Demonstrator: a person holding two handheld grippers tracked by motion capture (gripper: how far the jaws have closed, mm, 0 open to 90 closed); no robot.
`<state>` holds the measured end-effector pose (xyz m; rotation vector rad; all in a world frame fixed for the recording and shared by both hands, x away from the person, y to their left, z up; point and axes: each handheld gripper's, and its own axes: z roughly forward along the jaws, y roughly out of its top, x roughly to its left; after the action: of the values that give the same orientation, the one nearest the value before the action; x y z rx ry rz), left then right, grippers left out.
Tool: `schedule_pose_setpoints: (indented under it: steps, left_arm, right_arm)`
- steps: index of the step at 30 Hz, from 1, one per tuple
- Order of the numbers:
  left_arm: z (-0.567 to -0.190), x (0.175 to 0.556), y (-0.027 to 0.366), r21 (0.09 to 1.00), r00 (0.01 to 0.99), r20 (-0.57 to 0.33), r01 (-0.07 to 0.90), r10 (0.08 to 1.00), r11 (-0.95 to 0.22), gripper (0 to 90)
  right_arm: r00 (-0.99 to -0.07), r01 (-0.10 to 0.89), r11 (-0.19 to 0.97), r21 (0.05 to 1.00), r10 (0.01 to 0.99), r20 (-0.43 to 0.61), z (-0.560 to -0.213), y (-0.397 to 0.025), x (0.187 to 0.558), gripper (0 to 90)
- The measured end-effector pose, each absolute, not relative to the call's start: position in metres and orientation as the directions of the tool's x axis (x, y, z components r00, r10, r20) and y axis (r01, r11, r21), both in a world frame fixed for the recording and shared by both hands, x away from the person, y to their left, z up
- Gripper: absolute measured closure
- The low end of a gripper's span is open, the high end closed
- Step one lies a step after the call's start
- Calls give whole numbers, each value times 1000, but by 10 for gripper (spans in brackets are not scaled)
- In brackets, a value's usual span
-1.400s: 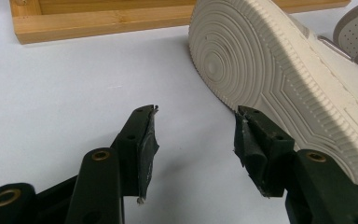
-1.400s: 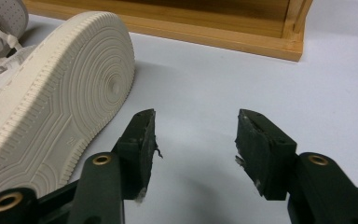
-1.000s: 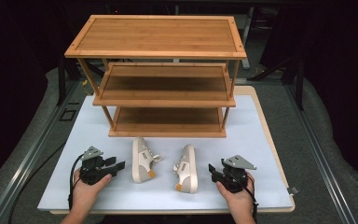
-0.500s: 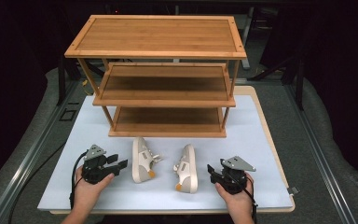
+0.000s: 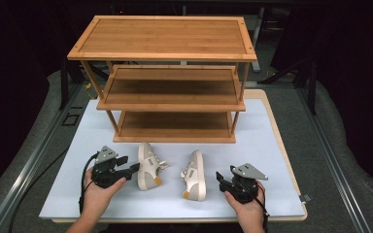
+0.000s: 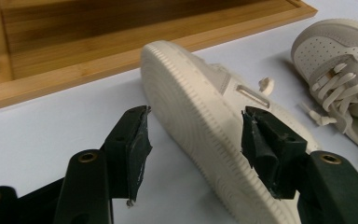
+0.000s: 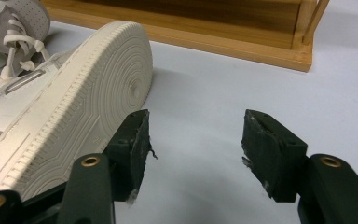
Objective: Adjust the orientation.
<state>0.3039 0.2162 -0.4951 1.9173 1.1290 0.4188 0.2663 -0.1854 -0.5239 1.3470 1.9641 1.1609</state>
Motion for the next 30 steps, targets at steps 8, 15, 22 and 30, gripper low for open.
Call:
schedule_pose_setpoints:
  steps: [8,15,22,30]
  left_arm:
    - [-498,308,209,803,543,-124,547,831,-237,399]
    - [-499,306,211,805,537,-132,548,833,-226,399]
    - [-501,302,221,811,527,-141,546,838,-207,397]
    - [-503,300,230,805,510,-149,560,847,-196,398]
  right_arm:
    - [-393,504,148,851,917,73,-524,-186,266,415]
    - [-394,505,145,851,916,77,-524,-185,266,416]
    - [-391,507,139,850,917,84,-524,-187,266,415]
    - [-393,508,140,850,916,84,-525,-186,267,416]
